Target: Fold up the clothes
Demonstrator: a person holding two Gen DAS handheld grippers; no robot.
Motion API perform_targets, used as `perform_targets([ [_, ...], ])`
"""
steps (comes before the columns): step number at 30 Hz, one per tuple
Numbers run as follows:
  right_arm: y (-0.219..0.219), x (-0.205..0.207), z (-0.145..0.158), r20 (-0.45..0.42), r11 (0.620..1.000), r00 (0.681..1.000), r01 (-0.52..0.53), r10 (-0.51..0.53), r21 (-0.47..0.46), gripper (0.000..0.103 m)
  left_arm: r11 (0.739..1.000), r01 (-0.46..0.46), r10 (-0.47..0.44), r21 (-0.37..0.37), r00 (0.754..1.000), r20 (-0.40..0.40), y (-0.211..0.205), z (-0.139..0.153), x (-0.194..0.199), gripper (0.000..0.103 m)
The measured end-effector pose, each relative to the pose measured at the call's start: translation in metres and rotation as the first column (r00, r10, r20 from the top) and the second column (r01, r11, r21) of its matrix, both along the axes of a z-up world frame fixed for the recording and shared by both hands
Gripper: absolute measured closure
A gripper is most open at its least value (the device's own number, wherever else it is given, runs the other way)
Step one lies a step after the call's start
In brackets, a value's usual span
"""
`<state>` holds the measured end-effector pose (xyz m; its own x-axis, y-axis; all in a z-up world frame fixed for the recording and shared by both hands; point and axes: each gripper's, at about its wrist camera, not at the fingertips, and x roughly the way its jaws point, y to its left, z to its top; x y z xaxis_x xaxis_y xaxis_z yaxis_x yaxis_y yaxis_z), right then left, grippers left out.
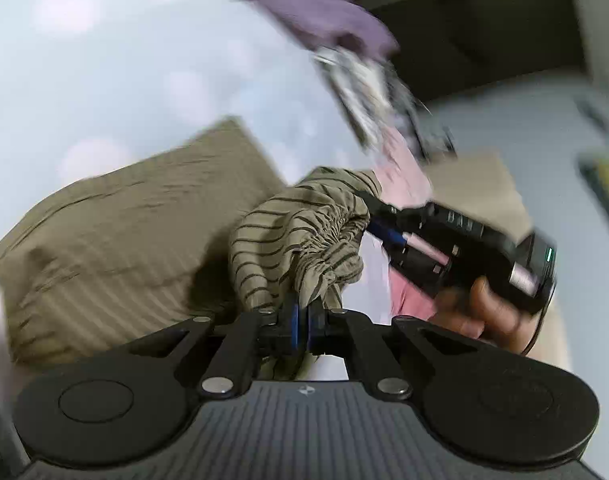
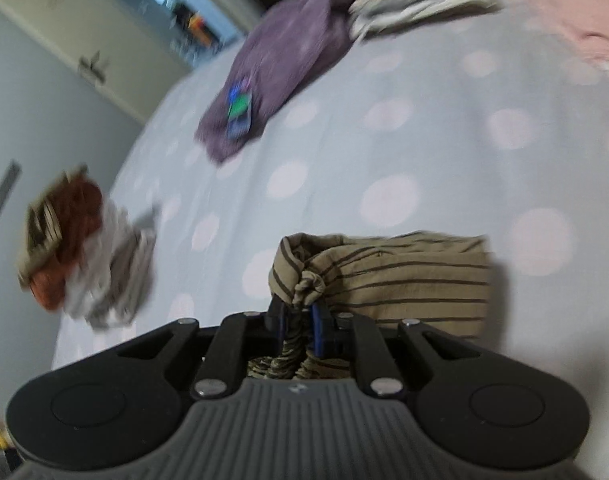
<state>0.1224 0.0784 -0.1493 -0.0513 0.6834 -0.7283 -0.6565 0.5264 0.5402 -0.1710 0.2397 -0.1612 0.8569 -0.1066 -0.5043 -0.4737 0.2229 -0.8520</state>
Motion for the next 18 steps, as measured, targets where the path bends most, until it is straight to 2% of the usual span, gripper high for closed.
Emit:
perform_targets([
  [2, 0.032, -0.004, -0.012, -0.020, 0.999, 1.000, -0.025, 0.024, -0.043, 0.088, 0.993, -0.083, 0.081, -0.082, 0.996, -0.029, 0.018, -0.013, -0.015, 0.102],
  [6, 0.082, -0.011, -0.035, -0.038, 0.993, 0.998, -0.052, 0.048, -0.108, 0.088, 0.968, -0.232, 0.221, -0.096, 0.969, -0.111, 0.043, -0.029, -0.041, 0.102],
  [11, 0.117, -0.021, -0.054, -0.060, 0.986, 0.995, -0.085, 0.077, -0.144, 0.087, 0.958, -0.279, 0.262, -0.069, 0.948, -0.183, 0.057, -0.046, -0.058, 0.102],
  [13, 0.129, -0.030, -0.061, -0.059, 0.977, 0.990, -0.137, 0.129, -0.165, 0.071, 0.960, -0.279, 0.276, 0.004, 0.948, -0.159, 0.054, -0.035, -0.061, 0.102],
  [15, 0.133, -0.039, -0.052, -0.029, 0.970, 0.984, -0.178, 0.176, -0.168, 0.060, 0.961, -0.257, 0.269, 0.100, 0.955, -0.129, 0.048, -0.020, -0.058, 0.102],
  [17, 0.131, -0.047, -0.035, 0.028, 0.965, 0.975, -0.212, 0.219, -0.156, 0.060, 0.954, -0.177, 0.210, 0.242, 0.971, -0.115, 0.042, -0.003, -0.049, 0.101],
  [18, 0.124, -0.051, -0.020, 0.083, 0.965, 0.967, -0.227, 0.239, -0.134, 0.060, 0.941, -0.131, 0.176, 0.313, 0.977, -0.119, 0.039, 0.005, -0.044, 0.101],
])
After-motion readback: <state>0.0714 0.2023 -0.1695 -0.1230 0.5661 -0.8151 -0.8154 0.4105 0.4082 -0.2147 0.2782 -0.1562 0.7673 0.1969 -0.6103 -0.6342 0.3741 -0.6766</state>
